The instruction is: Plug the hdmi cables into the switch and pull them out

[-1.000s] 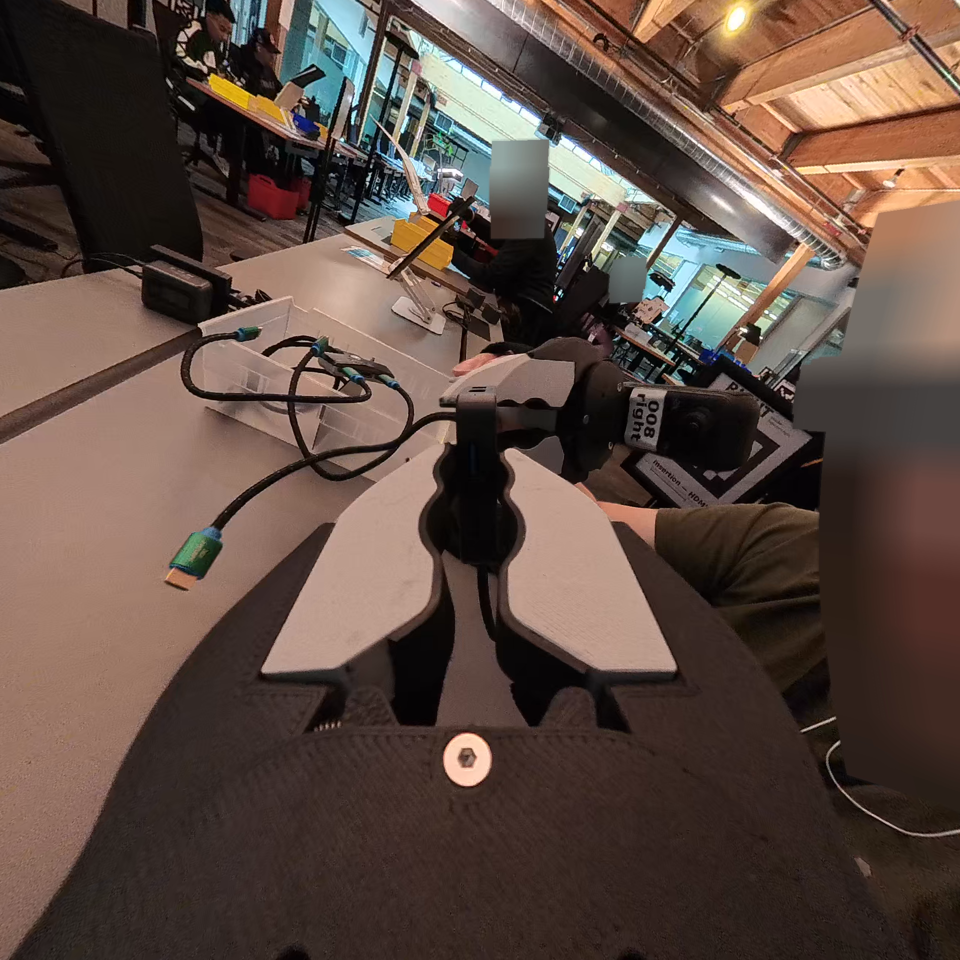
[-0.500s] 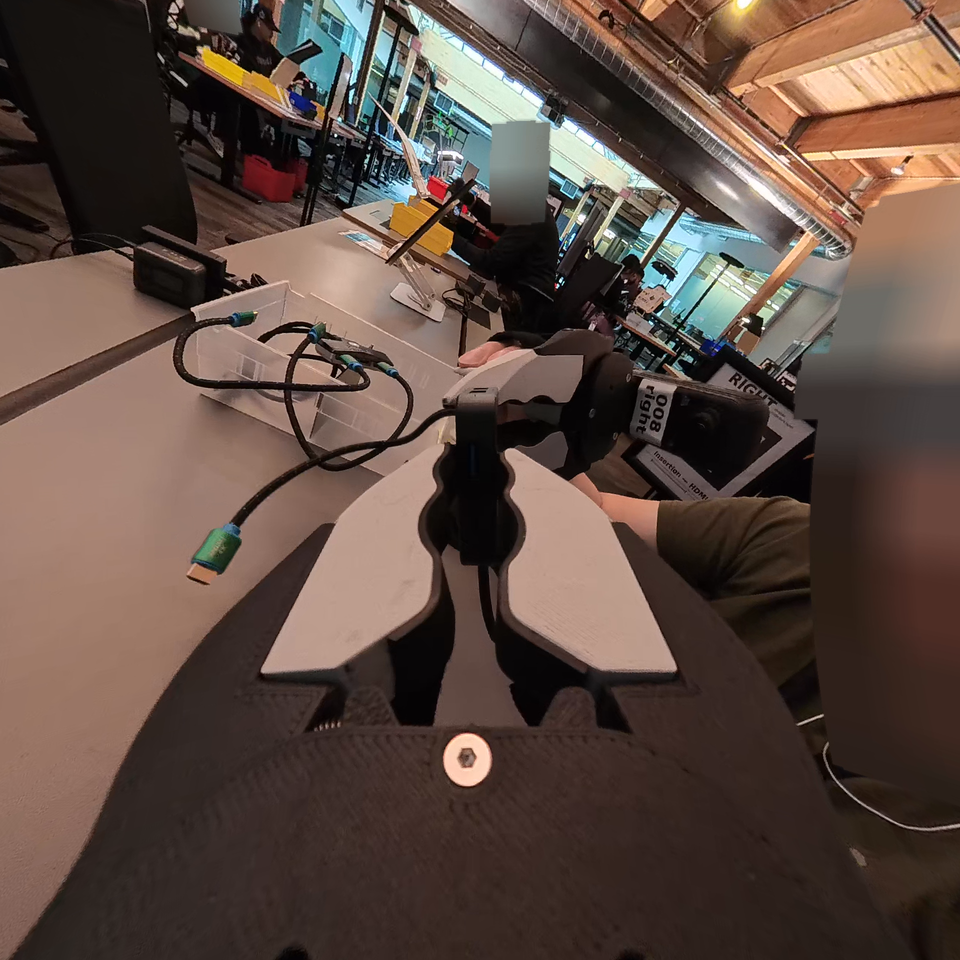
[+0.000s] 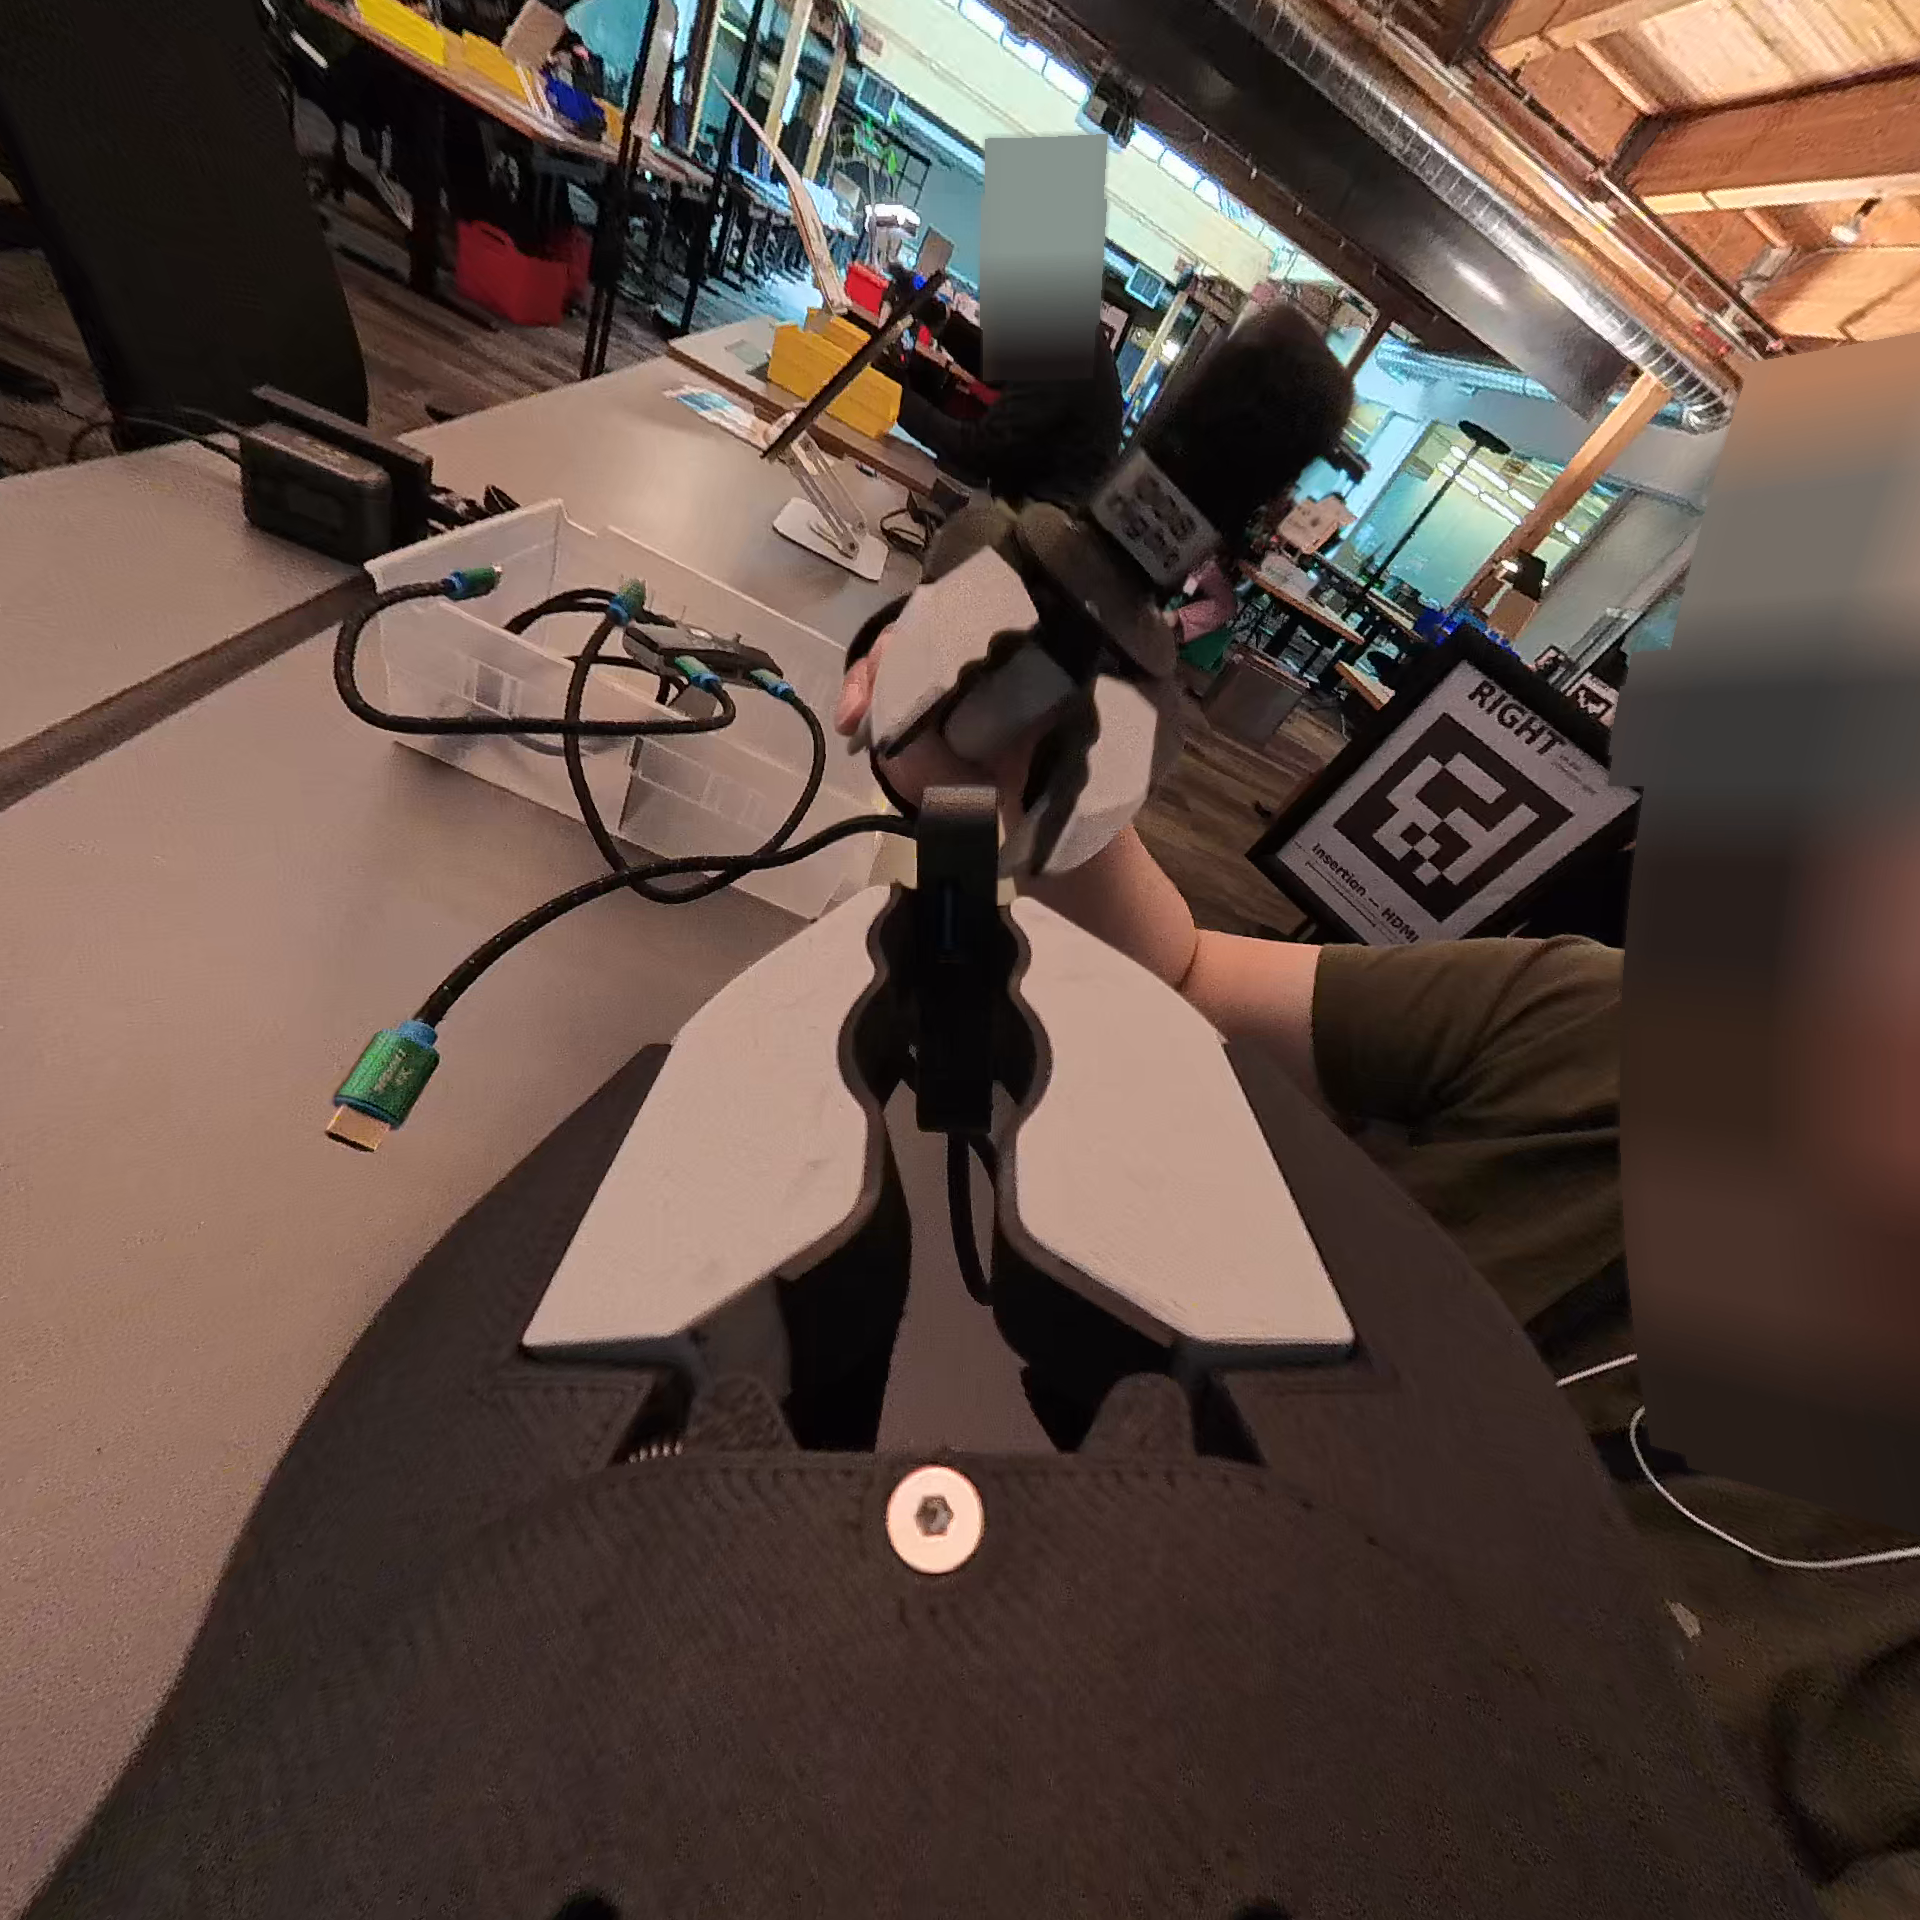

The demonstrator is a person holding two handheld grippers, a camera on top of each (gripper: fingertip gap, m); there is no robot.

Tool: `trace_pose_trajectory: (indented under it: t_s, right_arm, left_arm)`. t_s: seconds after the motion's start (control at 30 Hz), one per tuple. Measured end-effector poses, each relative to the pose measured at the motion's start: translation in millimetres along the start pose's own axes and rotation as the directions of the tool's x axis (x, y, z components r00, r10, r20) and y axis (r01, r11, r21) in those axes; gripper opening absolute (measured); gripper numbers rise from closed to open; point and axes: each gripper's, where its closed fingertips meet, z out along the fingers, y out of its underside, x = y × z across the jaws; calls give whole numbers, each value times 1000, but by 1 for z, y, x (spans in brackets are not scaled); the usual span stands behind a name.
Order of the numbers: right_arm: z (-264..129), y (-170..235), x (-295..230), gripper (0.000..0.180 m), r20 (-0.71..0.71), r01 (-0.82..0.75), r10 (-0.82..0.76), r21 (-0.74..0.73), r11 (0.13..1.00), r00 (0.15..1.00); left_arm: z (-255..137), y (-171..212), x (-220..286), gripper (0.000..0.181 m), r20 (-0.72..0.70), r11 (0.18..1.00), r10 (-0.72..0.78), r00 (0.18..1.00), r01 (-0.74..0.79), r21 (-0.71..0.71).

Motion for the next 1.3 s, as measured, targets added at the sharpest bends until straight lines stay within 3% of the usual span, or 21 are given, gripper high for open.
trace_pose_trajectory:
  t_s: [0.03,0.1,0.2,0.27,0.33,0.4,0.5,0.6,0.67,0.8,0.9,0.97,1.07,1.17,1.2,1.3]
  right_arm:
    - [-1,-4,1,45,36,-98,97,37,994,995]
    - [3,0,6,46,50,-222,220,39,974,974]
    - [14,14,-6,43,111,-276,283,-71,959,953]
    - [17,24,-16,31,132,-271,293,-160,949,947]
    - [18,40,-24,34,136,-240,284,-274,931,949]
    - [15,42,-37,17,198,-233,308,-326,916,931]
    - [10,47,-42,15,226,-237,339,-381,894,913]
    - [7,45,-35,14,216,-246,336,-356,901,917]
    - [-1,37,-21,14,182,-253,315,-300,920,931]
    - [-53,-20,17,14,115,-245,238,49,968,964]
    - [-127,-74,40,14,2,-159,173,408,899,985]
    - [-181,-95,47,14,-171,36,72,558,829,983]
    - [-233,-82,74,15,-509,225,27,428,875,860]
    - [-261,-39,109,15,-706,287,-84,174,942,703]
    - [-266,-20,122,15,-724,252,-85,126,960,685]
    - [-258,17,134,15,-634,182,-56,135,974,771]
  left_arm:
    - [2,2,0,14,-9,1000,-3,1000,3,-11]
    - [8,9,0,14,-23,999,-2,1000,1,-48]
    - [22,25,-3,14,15,987,43,999,-41,-156]
    - [33,30,2,14,4,978,68,998,-66,-196]
    - [41,31,5,14,7,976,78,997,-75,-204]
    - [46,38,9,14,-11,966,100,995,-100,-237]
    - [50,44,13,14,-34,953,148,988,-152,-262]
    - [47,29,11,15,20,962,191,981,-183,-201]
    - [33,3,13,28,71,980,191,979,-187,-66]
    - [-15,-39,24,28,161,954,217,963,-244,173]
    - [-34,-42,28,26,187,947,233,954,-266,178]
    - [-39,-43,31,25,181,946,232,956,-265,186]
    - [-39,-45,34,24,151,946,218,964,-247,212]
    - [-31,-41,31,23,129,955,199,972,-221,196]
    - [-28,-39,29,23,125,959,194,973,-215,186]
    - [-19,-33,25,23,113,969,181,977,-197,152]
